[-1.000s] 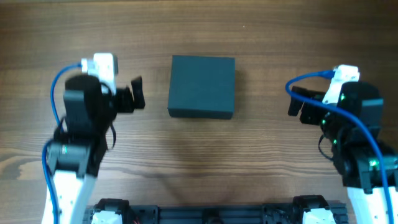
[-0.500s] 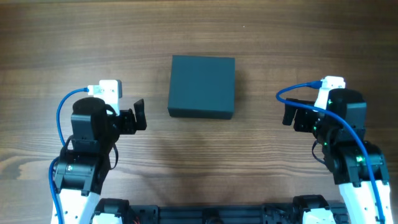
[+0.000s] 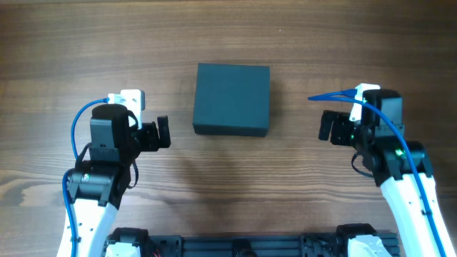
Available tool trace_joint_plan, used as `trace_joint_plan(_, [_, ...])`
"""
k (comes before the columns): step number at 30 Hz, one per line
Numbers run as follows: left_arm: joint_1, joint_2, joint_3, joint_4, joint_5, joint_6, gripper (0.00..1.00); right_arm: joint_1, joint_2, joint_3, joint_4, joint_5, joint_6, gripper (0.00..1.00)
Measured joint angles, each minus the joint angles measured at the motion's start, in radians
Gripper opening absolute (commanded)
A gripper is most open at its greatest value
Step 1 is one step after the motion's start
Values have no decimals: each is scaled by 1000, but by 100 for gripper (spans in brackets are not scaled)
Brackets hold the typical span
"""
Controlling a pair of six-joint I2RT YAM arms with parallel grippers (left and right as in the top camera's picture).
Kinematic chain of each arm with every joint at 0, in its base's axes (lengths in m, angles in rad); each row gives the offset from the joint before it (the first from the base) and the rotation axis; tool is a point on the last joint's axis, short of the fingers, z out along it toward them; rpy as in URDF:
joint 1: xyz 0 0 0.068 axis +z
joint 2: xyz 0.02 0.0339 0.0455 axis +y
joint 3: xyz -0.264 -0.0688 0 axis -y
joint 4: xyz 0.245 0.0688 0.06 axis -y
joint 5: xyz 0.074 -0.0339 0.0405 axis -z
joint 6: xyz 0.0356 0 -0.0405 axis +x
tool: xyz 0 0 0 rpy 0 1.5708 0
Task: Pack container
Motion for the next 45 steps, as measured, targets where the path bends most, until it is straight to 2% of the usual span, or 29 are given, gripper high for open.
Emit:
trace_joint_plan(5, [0,17,0,-1,0,0,100,0,-8,-1,216,0,-7,100])
trace_joint_plan(9, [0,19,0,0,0,0,100,0,-124,-40,446,1,-37,100])
trace_joint_plan(13, [0,19,0,-1,0,0,100,-5,-298,-172,664,19,-49,100])
trace_joint_plan(17, [0,19,0,-1,0,0,100,-23,-460,-365,798,46,-57,100])
trace_joint_plan(23, [0,20,-1,0,0,0,100,-24,-648,-575,865,77,-60,100])
trace_joint_plan(37, [0,20,-1,-1,0,0,100,-24,-974,-811,990,129,-60,100])
trace_joint_plan(40, [0,19,-1,0,0,0,100,-24,-1043,-866,949,95,-60,100])
trace_joint_plan(45, [0,20,-1,0,0,0,100,-24,-1056,-875,818,35,-60,100])
